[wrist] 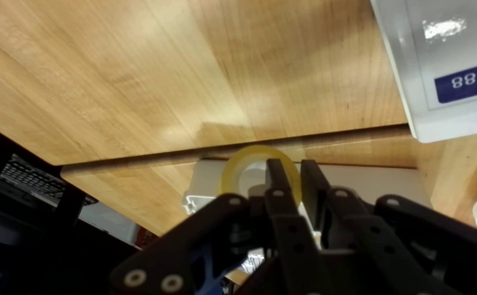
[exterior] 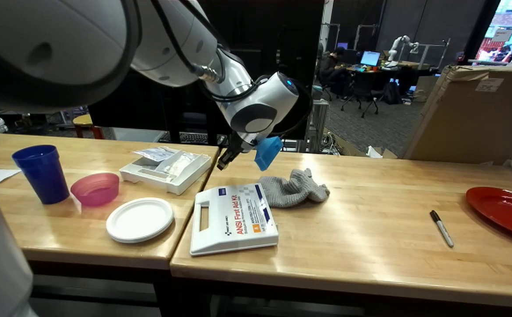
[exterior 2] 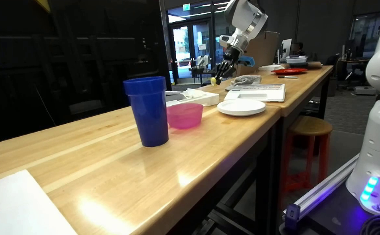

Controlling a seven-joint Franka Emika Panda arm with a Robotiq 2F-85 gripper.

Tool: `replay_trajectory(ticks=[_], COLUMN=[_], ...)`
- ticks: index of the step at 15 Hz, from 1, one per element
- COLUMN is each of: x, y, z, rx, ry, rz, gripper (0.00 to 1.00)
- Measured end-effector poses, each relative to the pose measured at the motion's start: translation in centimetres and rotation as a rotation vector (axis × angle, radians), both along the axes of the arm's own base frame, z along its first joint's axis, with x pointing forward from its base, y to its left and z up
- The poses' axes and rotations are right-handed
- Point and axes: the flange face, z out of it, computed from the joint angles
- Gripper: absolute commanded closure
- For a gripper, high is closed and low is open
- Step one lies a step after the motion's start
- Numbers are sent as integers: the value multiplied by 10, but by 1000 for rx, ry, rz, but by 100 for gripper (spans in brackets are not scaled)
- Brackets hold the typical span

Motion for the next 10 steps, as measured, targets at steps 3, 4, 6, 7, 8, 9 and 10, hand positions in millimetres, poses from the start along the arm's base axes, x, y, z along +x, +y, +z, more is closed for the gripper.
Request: replay_trajectory(ticks=[3,4,6,7,8,9,10], x=[4,6,11,13,16,18,20], y=[-8,-9,-9,-9,-9,-10,-10], z=[-14,-19,-28,-31,-34,-36,-39], rx=[14,17,18,18,18,17,17], ry=[0,8,20,24,28,30,33], rz=[3,0,0,0,0,0,0], gripper=[96,96,96,96,96,96,96])
